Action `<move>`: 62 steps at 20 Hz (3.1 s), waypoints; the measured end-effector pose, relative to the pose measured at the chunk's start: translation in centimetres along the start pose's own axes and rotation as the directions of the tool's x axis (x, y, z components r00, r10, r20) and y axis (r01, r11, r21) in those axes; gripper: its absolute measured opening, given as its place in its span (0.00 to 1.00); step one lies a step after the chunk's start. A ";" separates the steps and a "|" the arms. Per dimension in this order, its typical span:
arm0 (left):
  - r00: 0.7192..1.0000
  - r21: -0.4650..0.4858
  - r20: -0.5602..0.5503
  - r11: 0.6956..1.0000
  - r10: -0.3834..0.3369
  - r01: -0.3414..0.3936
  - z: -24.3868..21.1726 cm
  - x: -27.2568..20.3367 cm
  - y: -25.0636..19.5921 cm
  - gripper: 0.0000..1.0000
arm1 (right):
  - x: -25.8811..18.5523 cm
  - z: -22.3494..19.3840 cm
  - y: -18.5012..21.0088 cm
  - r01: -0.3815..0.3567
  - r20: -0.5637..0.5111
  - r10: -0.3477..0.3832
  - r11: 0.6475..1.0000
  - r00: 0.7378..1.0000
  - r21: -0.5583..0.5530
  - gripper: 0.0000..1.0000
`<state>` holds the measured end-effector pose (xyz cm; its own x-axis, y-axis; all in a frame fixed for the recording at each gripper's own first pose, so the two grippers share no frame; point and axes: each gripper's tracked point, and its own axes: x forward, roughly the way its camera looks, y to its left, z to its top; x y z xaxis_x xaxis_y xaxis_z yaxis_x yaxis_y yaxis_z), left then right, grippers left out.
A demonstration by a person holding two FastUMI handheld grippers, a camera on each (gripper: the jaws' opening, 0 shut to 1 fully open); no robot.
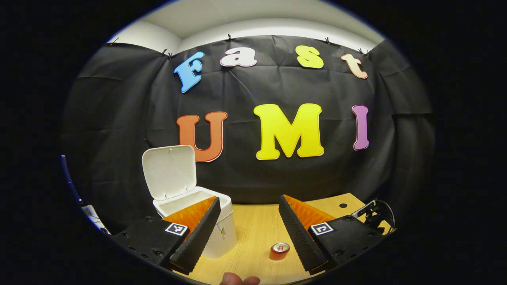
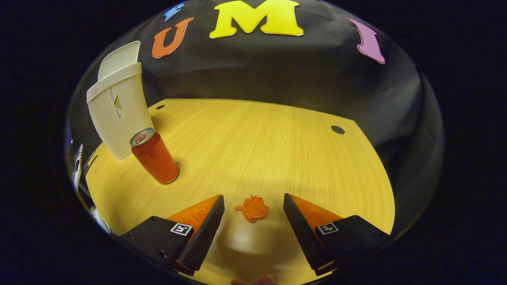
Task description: Press the lid of the desktop garbage bin to open it, pick up the crumpled paper on the desktop and throw it into the bin, then pick up the pop can on the desktop and drop it into the bin, and finally close the garbage bin lid.
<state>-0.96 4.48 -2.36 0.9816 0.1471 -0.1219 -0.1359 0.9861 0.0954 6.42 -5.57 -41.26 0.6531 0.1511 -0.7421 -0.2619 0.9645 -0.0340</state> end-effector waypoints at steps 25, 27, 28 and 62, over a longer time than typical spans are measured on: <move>0.997 -0.013 -0.004 0.997 0.077 -0.077 0.1 -0.5 4.2 0.96 | 1.1 -0.2 1.2 -0.019 -0.056 0.019 1.000 0.998 -0.007 0.20; 0.997 -0.038 0.000 0.996 0.080 -0.080 0.3 -0.6 4.8 0.96 | -0.7 2.2 1.9 -0.024 -0.004 0.024 1.000 1.000 -0.005 0.19; 0.997 -0.050 0.002 0.995 0.081 -0.081 0.3 -0.6 5.1 0.96 | -1.6 3.5 2.4 -0.029 0.023 0.029 1.000 0.999 0.000 0.19; 0.979 -0.057 0.003 0.977 0.204 -0.204 -0.4 -6.1 13.7 0.96 | -15.3 35.5 32.8 -0.378 0.472 0.494 0.867 0.730 -0.324 0.18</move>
<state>-8.89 17.11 -0.72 0.9335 0.3452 -0.0969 -0.3405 0.9382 0.0619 13.05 31.49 -7.24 0.6826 0.6892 -0.2430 -0.7042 0.7092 0.0336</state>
